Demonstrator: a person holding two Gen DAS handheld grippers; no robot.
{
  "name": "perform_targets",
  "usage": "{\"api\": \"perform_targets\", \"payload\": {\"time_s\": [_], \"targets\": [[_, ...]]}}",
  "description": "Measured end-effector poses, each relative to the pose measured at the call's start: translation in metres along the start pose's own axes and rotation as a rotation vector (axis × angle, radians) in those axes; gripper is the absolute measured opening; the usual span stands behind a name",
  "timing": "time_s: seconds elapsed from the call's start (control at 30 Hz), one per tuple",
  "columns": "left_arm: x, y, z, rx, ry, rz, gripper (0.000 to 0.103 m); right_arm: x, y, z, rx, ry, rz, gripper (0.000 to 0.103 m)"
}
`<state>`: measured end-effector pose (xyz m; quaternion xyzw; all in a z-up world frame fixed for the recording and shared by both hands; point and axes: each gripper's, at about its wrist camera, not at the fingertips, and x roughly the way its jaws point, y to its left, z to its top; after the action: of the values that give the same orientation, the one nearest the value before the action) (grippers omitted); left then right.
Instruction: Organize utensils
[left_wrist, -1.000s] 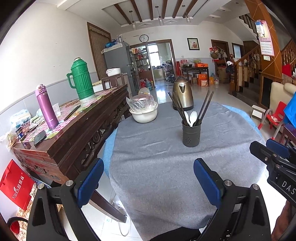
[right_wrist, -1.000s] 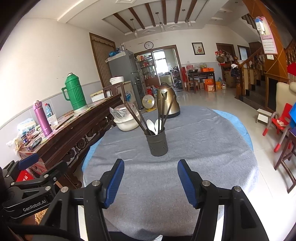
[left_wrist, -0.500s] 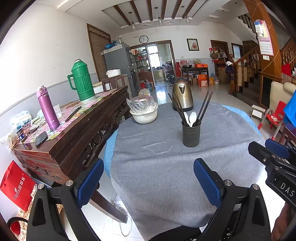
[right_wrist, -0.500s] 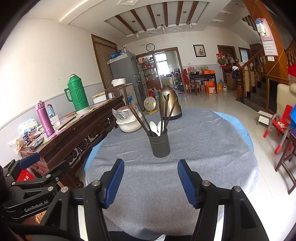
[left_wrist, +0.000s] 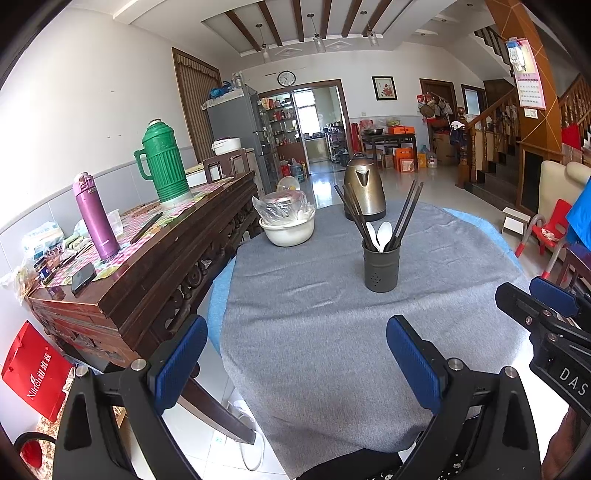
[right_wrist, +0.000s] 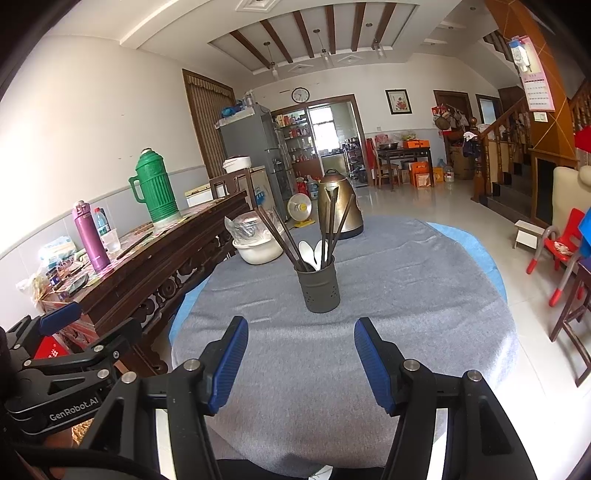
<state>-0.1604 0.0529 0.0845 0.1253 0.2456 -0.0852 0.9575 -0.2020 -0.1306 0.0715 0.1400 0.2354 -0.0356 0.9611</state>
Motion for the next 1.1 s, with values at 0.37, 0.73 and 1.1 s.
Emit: {"api": "perform_targets", "payload": {"time_s": [0.37, 0.73, 1.1], "targets": [[0.0001, 0.0004, 0.0006, 0.004, 0.005, 0.0, 0.098, 0.001, -0.0015, -0.0006, 0.0, 0.0, 0.0, 0.063], [0.0027, 0.0018, 0.0002, 0.004, 0.008, -0.004, 0.098, 0.0007, -0.002, -0.0005, 0.001, -0.003, -0.001, 0.063], [0.006, 0.0037, -0.001, 0.004, 0.013, -0.012, 0.098, -0.003, -0.0018, -0.0006, 0.004, -0.016, -0.009, 0.063]]}}
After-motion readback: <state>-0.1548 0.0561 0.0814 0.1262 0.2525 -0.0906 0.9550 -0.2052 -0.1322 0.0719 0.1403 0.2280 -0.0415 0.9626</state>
